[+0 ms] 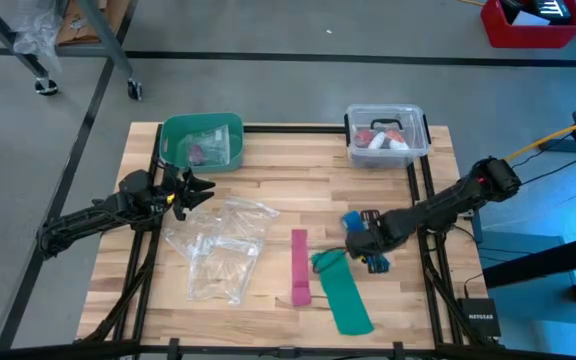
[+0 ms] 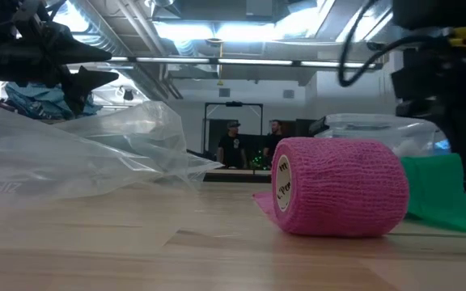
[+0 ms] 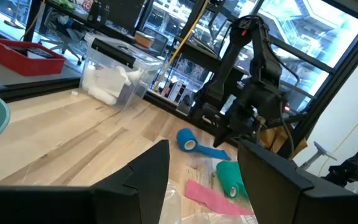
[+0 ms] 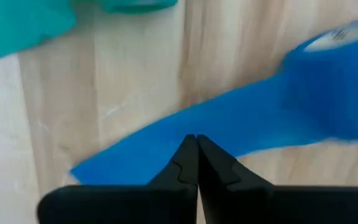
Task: Roll bandage
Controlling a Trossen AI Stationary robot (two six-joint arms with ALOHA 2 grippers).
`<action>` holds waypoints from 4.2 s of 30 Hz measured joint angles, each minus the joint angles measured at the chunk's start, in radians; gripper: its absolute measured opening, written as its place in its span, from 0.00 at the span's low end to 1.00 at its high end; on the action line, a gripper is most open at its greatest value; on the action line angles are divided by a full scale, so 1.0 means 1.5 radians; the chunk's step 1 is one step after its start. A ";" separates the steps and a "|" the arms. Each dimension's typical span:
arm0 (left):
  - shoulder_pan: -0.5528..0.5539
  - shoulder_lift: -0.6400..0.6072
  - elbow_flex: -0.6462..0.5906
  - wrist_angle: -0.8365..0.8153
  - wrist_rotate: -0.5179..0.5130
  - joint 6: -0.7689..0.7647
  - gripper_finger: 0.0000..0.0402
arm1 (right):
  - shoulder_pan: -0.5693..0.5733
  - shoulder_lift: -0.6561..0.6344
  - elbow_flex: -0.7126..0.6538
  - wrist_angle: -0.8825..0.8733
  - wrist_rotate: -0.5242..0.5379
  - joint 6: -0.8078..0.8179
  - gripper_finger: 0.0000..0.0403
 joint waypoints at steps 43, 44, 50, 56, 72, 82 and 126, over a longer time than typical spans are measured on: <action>0.000 0.000 0.000 -0.002 -0.014 -0.087 0.45 | -0.291 -0.006 0.027 0.129 0.156 -0.305 0.00; 0.000 0.000 0.000 -0.002 -0.014 -0.087 0.45 | -0.298 -0.006 0.027 0.123 0.148 -0.307 0.00; 0.000 0.000 0.000 -0.002 -0.014 -0.087 0.45 | -0.308 0.000 0.027 0.112 0.076 -0.319 0.00; 0.000 0.000 0.000 -0.002 -0.014 -0.087 0.45 | -0.307 -0.001 0.021 0.097 0.016 -0.292 0.00; 0.000 0.000 0.000 -0.002 -0.014 -0.057 0.45 | -0.103 -0.001 -0.050 0.114 0.005 -0.054 0.00; 0.000 0.005 0.000 -0.002 -0.016 -0.064 0.45 | 0.007 0.001 -0.095 0.227 0.044 0.096 0.00; -0.161 0.965 0.485 0.335 -0.064 0.085 0.01 | 0.085 -0.013 0.007 0.021 0.080 0.179 0.00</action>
